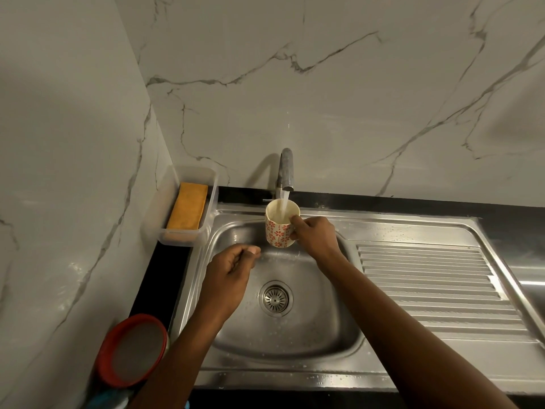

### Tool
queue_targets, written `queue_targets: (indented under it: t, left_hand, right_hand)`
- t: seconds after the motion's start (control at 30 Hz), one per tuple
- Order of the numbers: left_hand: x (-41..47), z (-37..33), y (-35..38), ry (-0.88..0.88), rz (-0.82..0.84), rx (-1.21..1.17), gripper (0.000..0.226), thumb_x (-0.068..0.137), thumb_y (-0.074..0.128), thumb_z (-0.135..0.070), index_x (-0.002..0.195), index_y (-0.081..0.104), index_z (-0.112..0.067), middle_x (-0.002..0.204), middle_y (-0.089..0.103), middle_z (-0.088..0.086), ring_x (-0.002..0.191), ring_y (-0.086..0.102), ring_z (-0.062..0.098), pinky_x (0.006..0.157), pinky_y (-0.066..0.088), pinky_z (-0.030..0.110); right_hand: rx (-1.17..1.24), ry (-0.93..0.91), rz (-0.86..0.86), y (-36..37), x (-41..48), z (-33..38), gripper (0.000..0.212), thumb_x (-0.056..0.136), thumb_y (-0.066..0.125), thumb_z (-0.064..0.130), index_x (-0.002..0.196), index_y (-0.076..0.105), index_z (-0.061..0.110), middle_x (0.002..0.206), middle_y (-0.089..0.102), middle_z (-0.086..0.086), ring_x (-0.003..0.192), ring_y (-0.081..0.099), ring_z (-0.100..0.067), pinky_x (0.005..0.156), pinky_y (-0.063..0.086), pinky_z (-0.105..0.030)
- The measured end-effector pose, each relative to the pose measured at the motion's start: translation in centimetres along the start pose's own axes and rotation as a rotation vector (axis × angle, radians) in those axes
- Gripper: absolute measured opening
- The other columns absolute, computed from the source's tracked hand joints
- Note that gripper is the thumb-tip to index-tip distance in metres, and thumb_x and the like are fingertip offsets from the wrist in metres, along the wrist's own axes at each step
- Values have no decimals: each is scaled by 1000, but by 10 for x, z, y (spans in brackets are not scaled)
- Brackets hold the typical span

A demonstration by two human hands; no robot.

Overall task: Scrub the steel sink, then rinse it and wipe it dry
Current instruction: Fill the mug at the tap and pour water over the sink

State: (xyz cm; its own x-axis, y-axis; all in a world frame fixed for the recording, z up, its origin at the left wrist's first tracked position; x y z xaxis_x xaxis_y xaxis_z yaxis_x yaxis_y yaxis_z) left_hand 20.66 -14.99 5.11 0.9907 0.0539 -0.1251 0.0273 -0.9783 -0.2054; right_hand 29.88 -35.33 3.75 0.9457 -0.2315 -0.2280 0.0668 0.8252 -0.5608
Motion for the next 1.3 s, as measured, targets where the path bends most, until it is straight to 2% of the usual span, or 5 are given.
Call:
queue_targets:
  t: [0.2, 0.47, 0.7, 1.1, 1.3]
  left_hand:
    - [1, 2, 2, 10, 0, -8, 45, 82, 54, -67, 100, 78, -34, 99, 80, -13, 95, 75, 6, 95, 61, 48]
    - [0, 4, -2, -1, -8, -6, 47, 82, 52, -67, 101, 78, -33, 99, 80, -10, 95, 75, 9, 94, 61, 51]
    - [-2, 3, -2, 3, -24, -12, 43, 82, 53, -67, 96, 78, -35, 95, 79, 2, 91, 74, 27, 90, 60, 58]
    - [-3, 1, -5, 7, -2, -3, 49, 82, 51, -67, 103, 78, -32, 99, 80, -14, 96, 75, 9, 94, 61, 48]
    - [-6, 1, -6, -3, -14, -1, 42, 86, 54, -63, 101, 78, -32, 97, 80, -11, 93, 75, 11, 93, 62, 49]
  right_hand:
    - [-2, -6, 4, 0, 1, -1, 40, 103, 57, 44, 82, 75, 15, 87, 77, -1, 75, 72, -13, 69, 57, -24]
    - [1, -18, 1, 1, 2, -1, 38, 102, 58, 45, 75, 71, 22, 85, 76, 0, 77, 73, -13, 72, 58, -27]
    - [-6, 1, -15, 3, 3, -2, 37, 102, 58, 46, 82, 74, 18, 84, 73, 3, 72, 70, -9, 63, 51, -20]
    - [33, -9, -25, 2, 2, -7, 43, 101, 59, 45, 86, 78, 10, 85, 78, -3, 78, 74, -18, 77, 61, -34]
    - [34, -14, -25, 0, 1, -5, 44, 101, 59, 44, 84, 78, 9, 84, 77, -4, 79, 73, -19, 75, 59, -32]
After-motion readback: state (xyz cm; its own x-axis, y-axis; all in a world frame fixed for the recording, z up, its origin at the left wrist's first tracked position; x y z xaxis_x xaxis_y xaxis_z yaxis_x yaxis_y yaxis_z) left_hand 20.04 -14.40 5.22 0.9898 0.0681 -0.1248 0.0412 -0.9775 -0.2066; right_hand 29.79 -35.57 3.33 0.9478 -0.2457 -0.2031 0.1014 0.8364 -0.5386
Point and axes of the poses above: each hand's wrist, its own x-axis towards the middle knuckle, its own y-axis out of the palm, z = x × y, the point moved 1 cm from there along x, towards the middle knuckle
